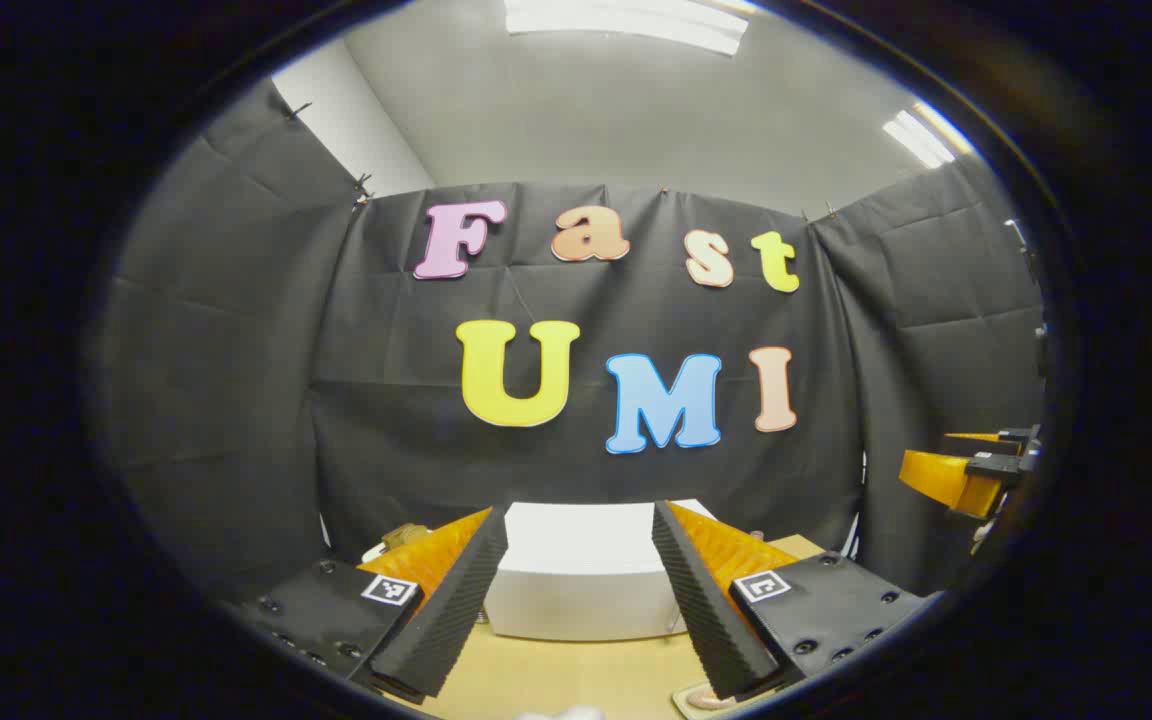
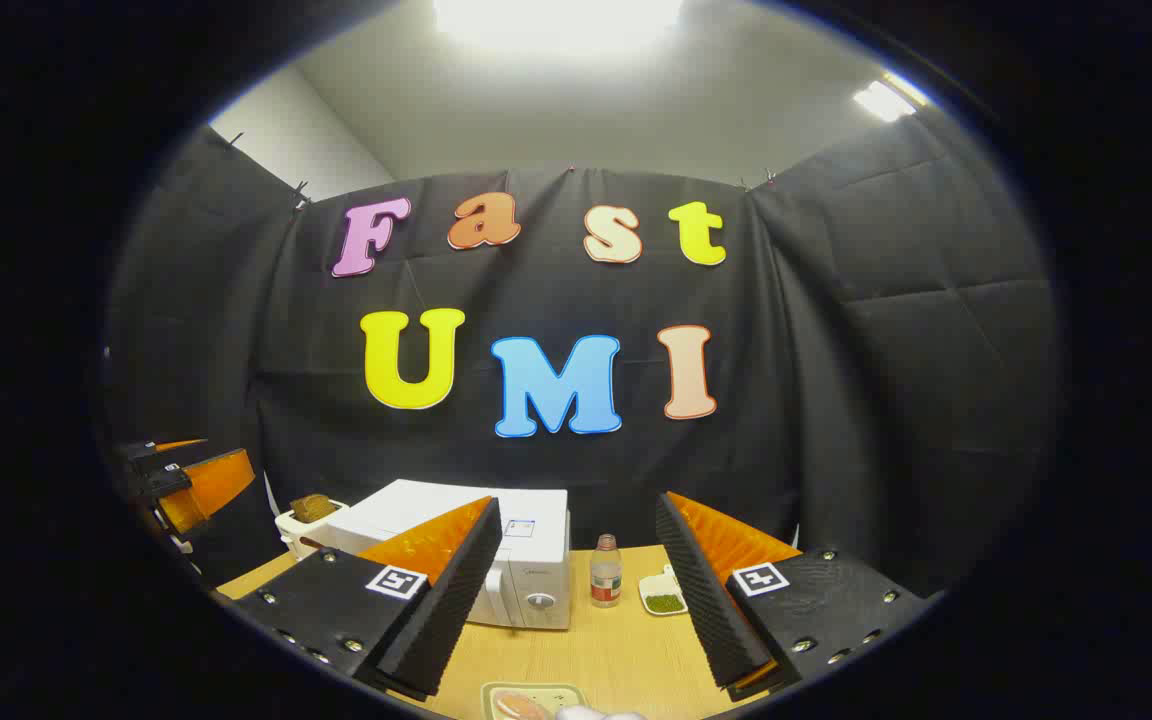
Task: Open the microwave oven with the left hand, put the food in, and close the microwave oven.
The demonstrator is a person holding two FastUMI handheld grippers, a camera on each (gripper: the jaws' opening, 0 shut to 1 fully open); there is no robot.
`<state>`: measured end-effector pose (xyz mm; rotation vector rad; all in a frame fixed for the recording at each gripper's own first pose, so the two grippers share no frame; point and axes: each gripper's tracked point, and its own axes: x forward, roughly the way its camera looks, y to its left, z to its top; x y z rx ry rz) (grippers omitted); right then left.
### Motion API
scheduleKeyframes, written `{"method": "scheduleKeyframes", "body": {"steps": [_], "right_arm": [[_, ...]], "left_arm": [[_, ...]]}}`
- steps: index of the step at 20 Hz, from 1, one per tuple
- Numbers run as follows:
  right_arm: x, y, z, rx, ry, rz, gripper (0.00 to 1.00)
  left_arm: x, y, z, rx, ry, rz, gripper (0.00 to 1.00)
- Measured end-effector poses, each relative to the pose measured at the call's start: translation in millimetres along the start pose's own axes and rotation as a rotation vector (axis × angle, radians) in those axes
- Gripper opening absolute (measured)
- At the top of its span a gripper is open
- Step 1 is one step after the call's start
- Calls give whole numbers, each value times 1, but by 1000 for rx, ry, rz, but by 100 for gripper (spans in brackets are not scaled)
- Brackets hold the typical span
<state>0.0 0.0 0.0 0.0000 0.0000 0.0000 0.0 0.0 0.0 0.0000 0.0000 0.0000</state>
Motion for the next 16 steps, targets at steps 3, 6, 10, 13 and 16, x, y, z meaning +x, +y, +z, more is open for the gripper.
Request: {"method": "scheduleKeyframes", "body": {"steps": [3, 6, 10, 13, 16], "right_arm": [[1, 1, 4, -6, -12, 2, 95], [1, 3, 3, -17, -8, 5, 95], [2, 1, 1, -11, -7, 2, 95], [4, 1, -4, -25, 8, 7, 95], [6, -1, -2, -1, -9, -1, 95]], "left_arm": [[2, 7, -7, 0, 9, 13, 98], [3, 11, -13, -1, 19, 22, 98], [10, 16, -23, 17, 34, 39, 98], [14, 18, -29, 17, 40, 47, 99], [25, 16, -40, 55, 14, 48, 99]]}}
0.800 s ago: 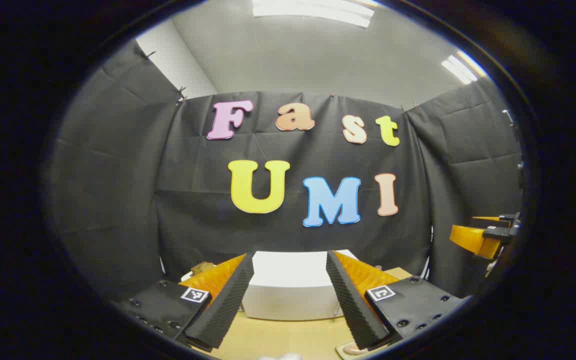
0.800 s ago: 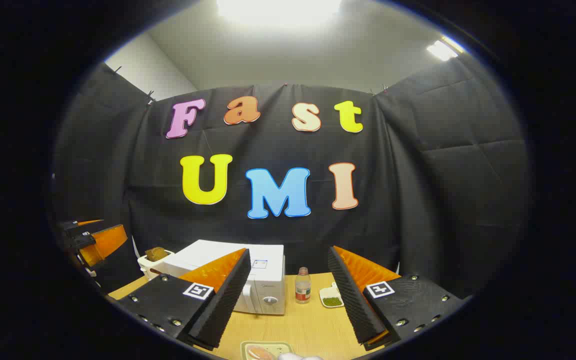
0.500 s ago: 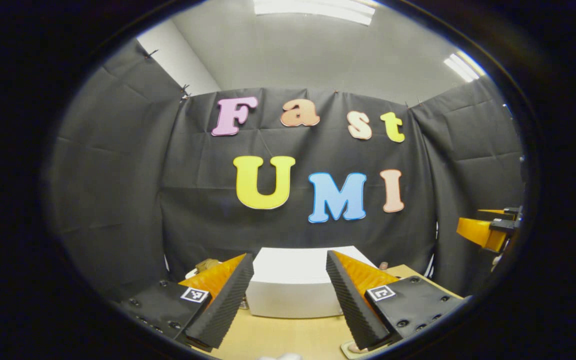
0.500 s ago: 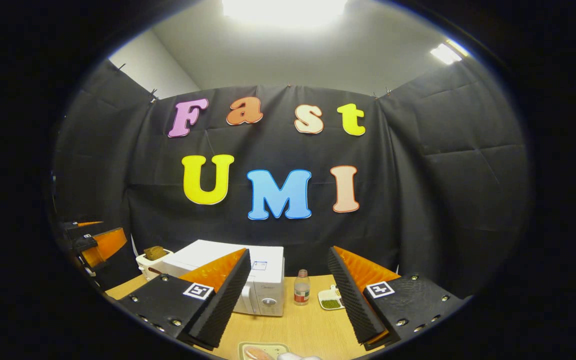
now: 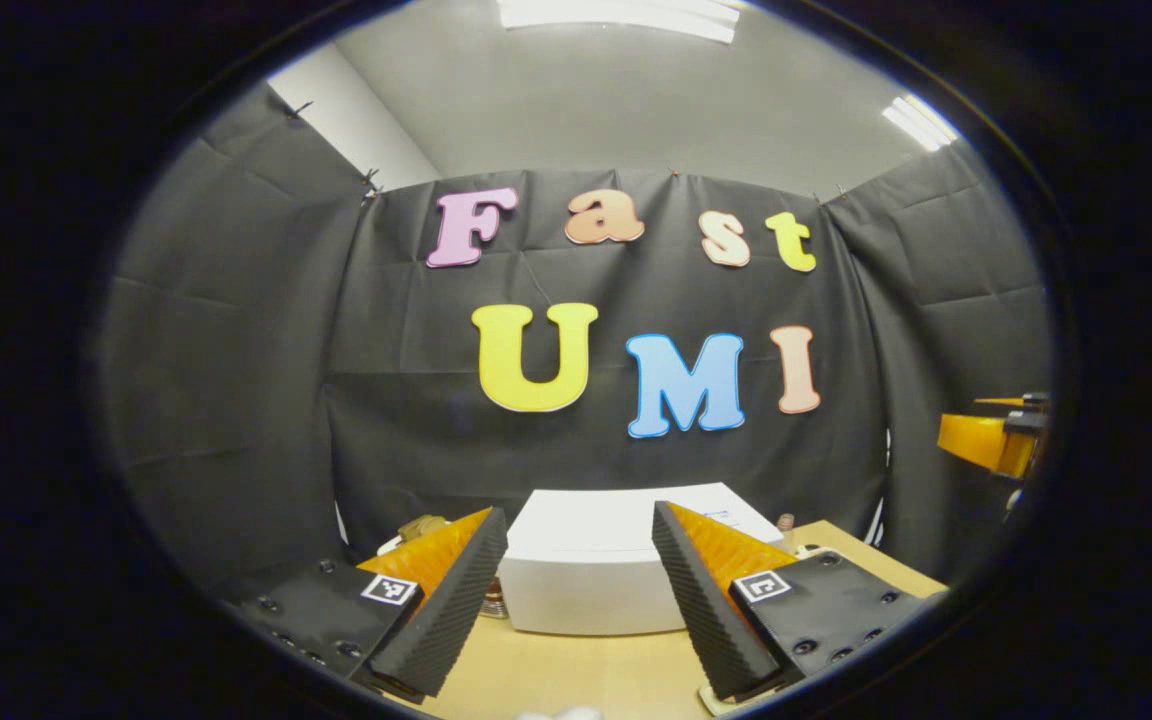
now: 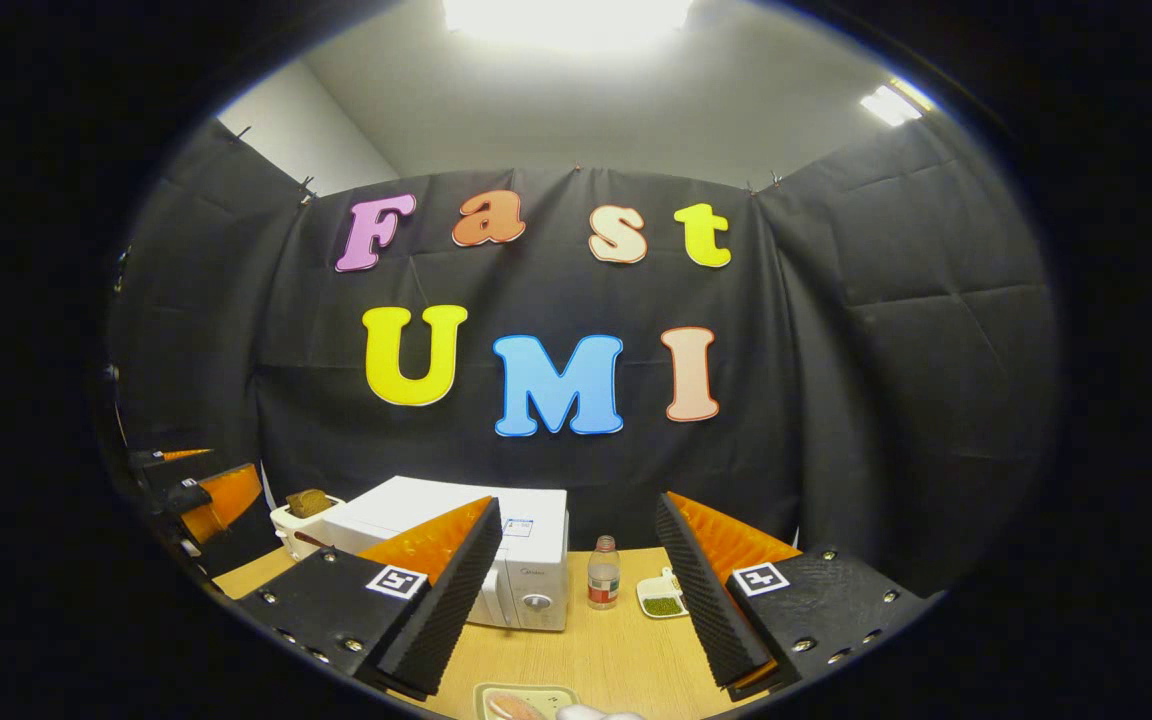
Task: Open the microwave oven with the left hand, put the food in, and close the microwave oven.
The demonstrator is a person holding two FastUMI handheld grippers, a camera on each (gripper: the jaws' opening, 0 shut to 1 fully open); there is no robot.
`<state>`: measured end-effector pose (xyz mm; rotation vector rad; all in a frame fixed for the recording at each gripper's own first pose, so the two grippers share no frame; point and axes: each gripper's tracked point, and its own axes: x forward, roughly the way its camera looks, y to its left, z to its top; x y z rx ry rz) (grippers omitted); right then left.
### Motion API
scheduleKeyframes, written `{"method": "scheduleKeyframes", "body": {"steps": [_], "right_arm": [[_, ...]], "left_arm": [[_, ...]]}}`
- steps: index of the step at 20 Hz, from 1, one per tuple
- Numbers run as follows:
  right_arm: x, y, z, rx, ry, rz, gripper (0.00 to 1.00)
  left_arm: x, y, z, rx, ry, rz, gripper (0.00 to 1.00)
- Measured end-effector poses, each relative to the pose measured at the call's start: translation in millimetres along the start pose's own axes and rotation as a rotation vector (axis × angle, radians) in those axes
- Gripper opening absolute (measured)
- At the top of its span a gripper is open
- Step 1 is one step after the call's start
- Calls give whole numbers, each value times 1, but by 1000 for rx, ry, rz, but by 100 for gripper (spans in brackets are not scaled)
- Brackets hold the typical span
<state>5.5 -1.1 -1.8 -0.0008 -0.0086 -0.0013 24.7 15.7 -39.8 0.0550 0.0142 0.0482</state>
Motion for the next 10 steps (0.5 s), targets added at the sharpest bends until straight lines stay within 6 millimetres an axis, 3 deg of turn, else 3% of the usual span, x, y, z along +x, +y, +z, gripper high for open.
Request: {"method": "scheduleKeyframes", "body": {"steps": [2, 4, 10], "right_arm": [[0, 7, -7, 19, 28, 33, 95], [1, -1, -7, 19, 32, 30, 96], [-2, -29, 5, 14, 42, -23, 96]], "left_arm": [[11, -7, -24, 32, -12, 3, 98], [24, -25, -57, 48, -3, -9, 98], [69, -91, -191, -6, 140, -83, 98]]}}
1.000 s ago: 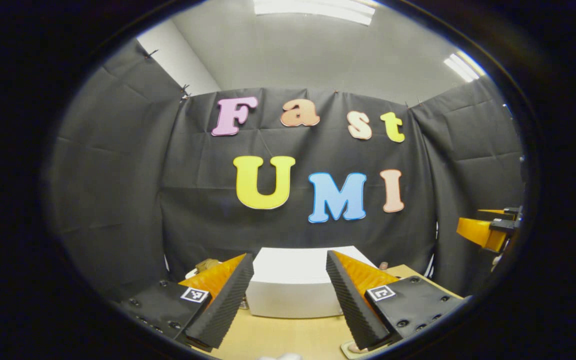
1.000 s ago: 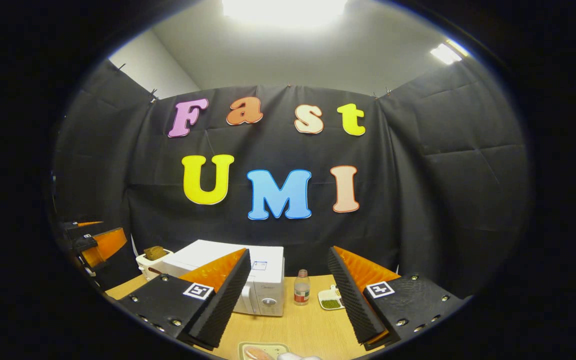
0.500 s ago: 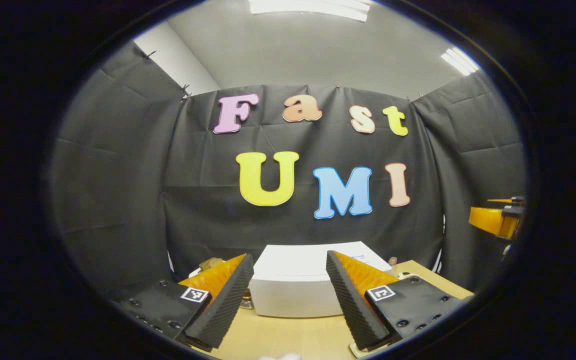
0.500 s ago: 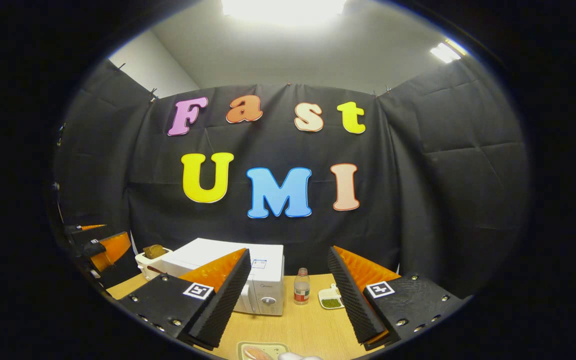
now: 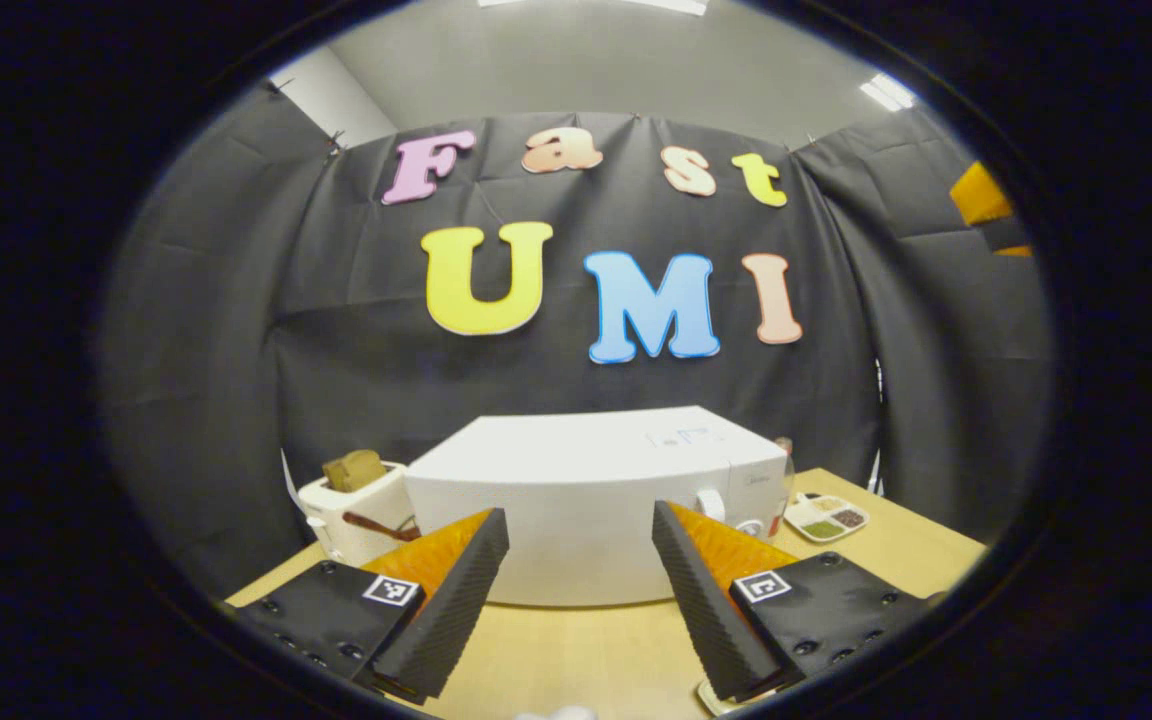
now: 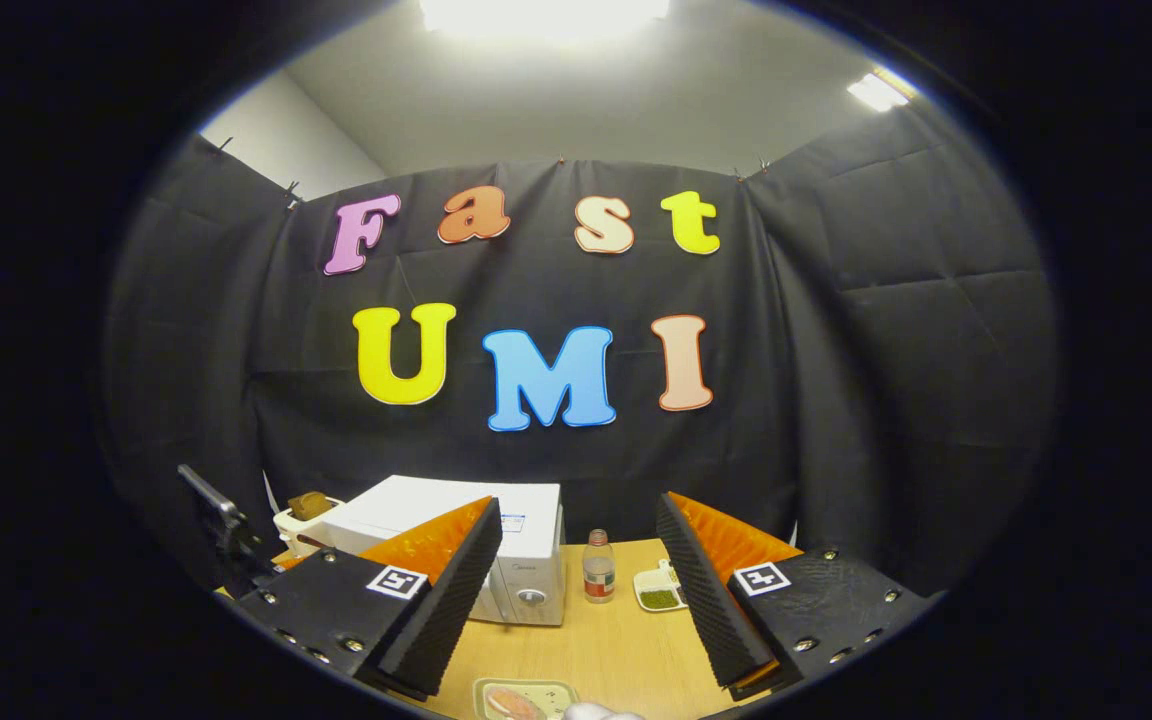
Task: Open the microwave oven with the left hand, put the food in, and close the microwave oven.
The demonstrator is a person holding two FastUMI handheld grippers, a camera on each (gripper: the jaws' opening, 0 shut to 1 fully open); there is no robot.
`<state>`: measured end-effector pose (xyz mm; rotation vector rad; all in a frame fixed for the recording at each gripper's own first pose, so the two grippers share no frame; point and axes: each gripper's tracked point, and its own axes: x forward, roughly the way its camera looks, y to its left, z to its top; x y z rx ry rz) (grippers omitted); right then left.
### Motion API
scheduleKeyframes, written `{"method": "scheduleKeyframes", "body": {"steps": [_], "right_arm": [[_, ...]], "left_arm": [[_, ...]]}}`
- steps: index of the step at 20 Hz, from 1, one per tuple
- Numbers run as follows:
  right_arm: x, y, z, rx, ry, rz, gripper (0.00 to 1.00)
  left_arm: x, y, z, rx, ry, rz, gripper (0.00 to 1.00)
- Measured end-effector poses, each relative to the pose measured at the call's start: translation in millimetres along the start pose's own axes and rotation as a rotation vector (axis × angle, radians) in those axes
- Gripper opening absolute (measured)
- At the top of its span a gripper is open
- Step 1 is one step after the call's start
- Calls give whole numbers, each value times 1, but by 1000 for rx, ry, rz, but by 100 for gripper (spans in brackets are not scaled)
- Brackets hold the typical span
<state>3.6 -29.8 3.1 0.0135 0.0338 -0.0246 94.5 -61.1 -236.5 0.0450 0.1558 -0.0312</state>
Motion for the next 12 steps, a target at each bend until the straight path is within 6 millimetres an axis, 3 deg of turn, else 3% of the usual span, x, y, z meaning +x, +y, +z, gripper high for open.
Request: {"method": "scheduleKeyframes", "body": {"steps": [3, 7, 12], "right_arm": [[1, -15, 1, -42, 19, -30, 95], [5, -31, 0, -48, 29, -70, 96], [6, -39, -13, -88, 62, -91, 95]], "left_arm": [[32, -33, -38, 22, 15, -13, 99], [73, -86, -74, 1, 28, -52, 99], [113, -121, -76, -28, -7, -69, 98]]}}
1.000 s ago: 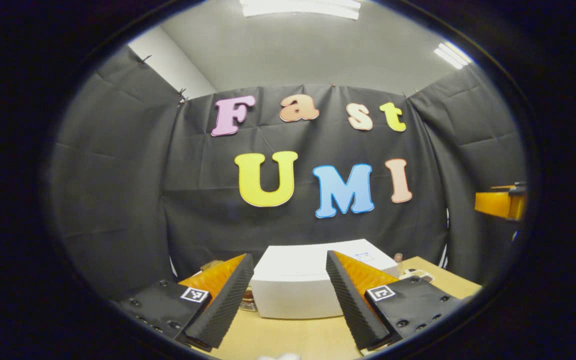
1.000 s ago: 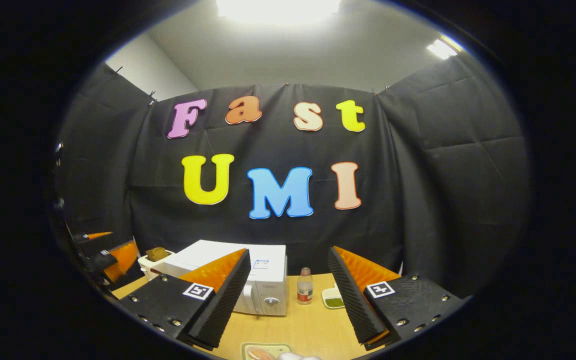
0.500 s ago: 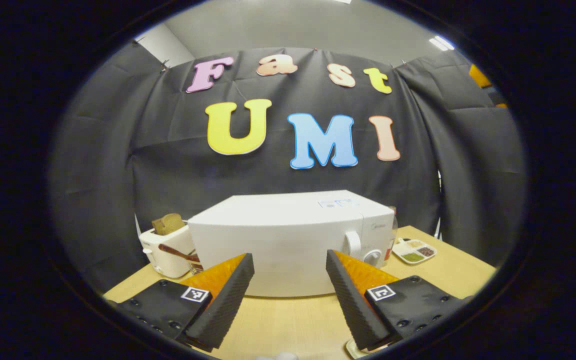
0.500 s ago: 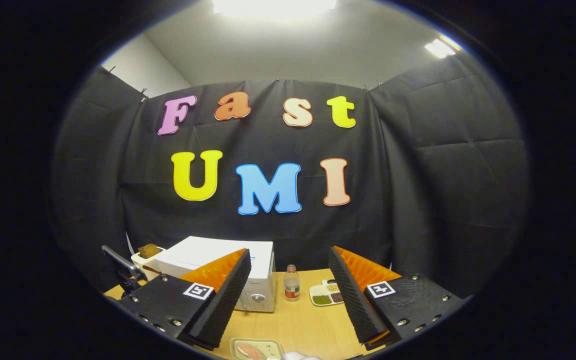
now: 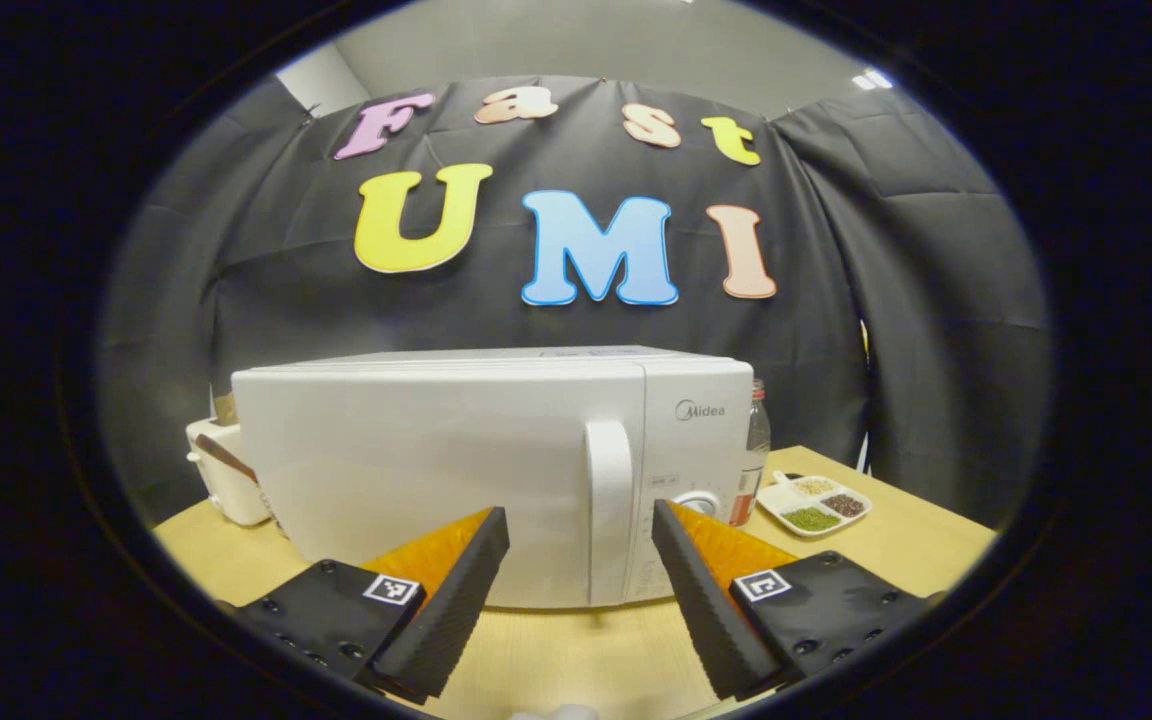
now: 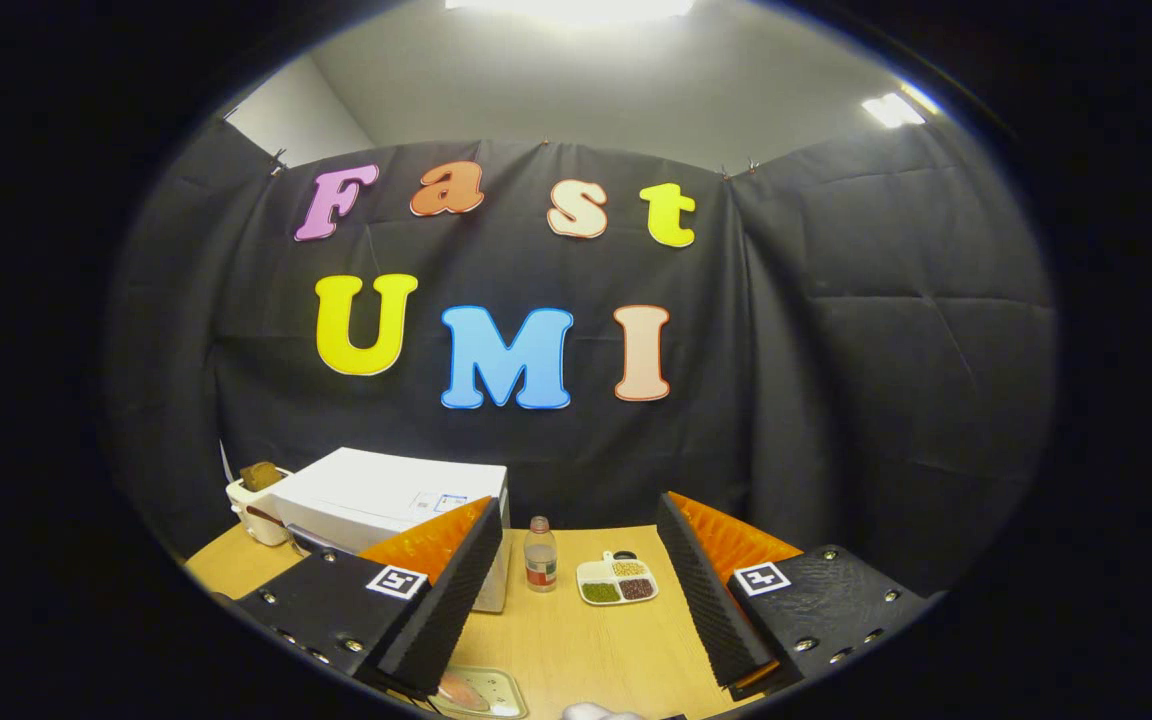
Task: Open the microwave oven with the left hand, put the food in, and close the microwave oven.
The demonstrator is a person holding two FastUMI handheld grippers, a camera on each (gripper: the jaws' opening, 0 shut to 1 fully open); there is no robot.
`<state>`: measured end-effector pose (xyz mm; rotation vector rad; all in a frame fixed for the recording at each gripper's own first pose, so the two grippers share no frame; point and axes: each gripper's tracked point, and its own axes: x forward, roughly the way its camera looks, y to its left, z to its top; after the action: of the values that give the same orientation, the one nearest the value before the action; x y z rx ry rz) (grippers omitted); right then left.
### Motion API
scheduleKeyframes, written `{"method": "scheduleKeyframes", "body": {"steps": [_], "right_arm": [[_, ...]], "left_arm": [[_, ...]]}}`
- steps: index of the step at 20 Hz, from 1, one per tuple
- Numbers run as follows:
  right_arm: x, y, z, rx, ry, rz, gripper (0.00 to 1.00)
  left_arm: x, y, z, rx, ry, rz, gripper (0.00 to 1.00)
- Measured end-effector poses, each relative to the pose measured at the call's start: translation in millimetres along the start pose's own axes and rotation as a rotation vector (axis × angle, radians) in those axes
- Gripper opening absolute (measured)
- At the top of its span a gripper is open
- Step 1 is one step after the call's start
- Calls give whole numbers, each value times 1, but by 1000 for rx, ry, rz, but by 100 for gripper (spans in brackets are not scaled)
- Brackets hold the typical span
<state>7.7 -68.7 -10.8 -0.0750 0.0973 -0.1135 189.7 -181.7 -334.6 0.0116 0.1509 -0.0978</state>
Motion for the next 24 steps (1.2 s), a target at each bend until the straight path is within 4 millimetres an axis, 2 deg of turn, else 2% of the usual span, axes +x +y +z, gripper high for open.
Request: {"method": "scheduleKeyframes", "body": {"steps": [5, 9, 11, 13, 14, 15, 17, 18, 24], "right_arm": [[0, -11, -13, -17, 31, -17, 95], [2, -17, -12, -19, 35, -29, 95], [2, -15, -10, -24, 25, -27, 95], [3, -13, -9, -36, 21, -24, 95], [3, -12, -9, -48, 21, -22, 95], [2, -12, -9, -57, 20, -22, 95], [1, -11, -9, -65, 21, -18, 95], [0, -11, -10, -70, 23, -17, 95], [-4, -11, -14, -57, 35, -9, 95]], "left_arm": [[19, -7, -7, -6, 5, 2, 98], [25, -4, -11, -22, 16, 16, 99], [29, -9, -10, -11, 18, -7, 86], [36, -11, -18, 2, 46, -17, 74], [45, -10, -28, 1, 51, -20, 63], [37, -11, -17, -18, 42, -20, 53], [32, -11, -17, -18, 49, -15, 32], [37, -11, -19, -10, 53, -13, 31], [32, -10, -19, -10, 84, -36, 22]]}}
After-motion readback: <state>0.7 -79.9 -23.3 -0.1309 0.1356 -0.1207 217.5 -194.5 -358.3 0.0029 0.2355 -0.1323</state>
